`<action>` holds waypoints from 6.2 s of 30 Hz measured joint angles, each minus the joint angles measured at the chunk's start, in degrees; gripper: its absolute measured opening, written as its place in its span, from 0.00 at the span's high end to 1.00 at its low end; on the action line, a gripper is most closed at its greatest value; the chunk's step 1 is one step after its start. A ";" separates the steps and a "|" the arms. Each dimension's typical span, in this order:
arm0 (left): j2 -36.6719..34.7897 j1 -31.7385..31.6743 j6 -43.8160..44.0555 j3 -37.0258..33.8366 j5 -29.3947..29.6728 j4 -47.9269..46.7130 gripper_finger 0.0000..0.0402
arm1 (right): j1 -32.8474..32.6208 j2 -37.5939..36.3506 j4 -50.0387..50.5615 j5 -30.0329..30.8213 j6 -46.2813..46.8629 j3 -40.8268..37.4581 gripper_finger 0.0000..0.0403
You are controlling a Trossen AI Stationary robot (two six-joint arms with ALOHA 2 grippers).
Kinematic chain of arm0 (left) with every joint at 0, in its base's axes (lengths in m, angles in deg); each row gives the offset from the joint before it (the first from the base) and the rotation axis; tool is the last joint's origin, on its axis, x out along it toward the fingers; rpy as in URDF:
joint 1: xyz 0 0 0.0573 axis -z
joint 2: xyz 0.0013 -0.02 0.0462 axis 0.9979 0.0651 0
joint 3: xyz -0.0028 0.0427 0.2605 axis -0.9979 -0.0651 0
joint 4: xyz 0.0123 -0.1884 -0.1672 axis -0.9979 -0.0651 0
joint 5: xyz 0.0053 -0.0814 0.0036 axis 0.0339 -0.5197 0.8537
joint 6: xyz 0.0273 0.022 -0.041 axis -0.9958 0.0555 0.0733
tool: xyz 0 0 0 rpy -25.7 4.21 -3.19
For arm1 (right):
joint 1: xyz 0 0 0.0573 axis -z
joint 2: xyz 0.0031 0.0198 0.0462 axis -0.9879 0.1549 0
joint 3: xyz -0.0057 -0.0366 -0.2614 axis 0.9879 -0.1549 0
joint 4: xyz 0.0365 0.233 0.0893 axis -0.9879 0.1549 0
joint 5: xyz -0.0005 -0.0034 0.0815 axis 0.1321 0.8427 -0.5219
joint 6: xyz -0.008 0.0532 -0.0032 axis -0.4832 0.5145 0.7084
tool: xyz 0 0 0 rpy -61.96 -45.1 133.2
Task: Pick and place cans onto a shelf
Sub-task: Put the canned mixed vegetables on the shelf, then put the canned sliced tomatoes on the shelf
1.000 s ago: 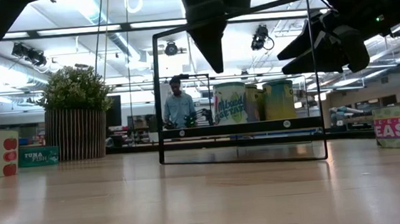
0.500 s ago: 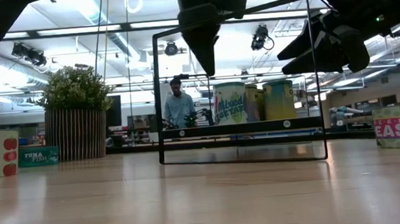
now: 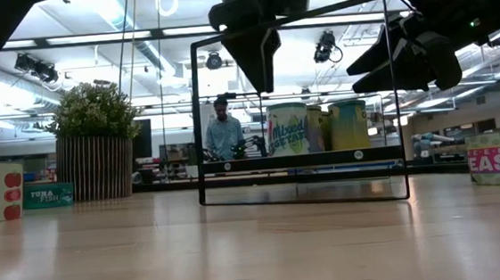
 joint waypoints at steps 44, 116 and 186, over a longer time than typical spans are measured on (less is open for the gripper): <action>0.07 -6.27 -1.27 -4.46 -7.25 9.19 0.60 | 0.01 0.00 -0.02 -0.42 -0.01 0.00 0.08; -35.69 28.19 78.16 -54.47 -8.82 -5.14 0.20 | 0.02 0.00 1.22 -3.12 1.05 -0.02 0.08; -36.11 -1.54 50.16 -45.52 3.58 23.34 0.27 | -3.46 -11.75 28.62 3.23 10.80 5.64 0.08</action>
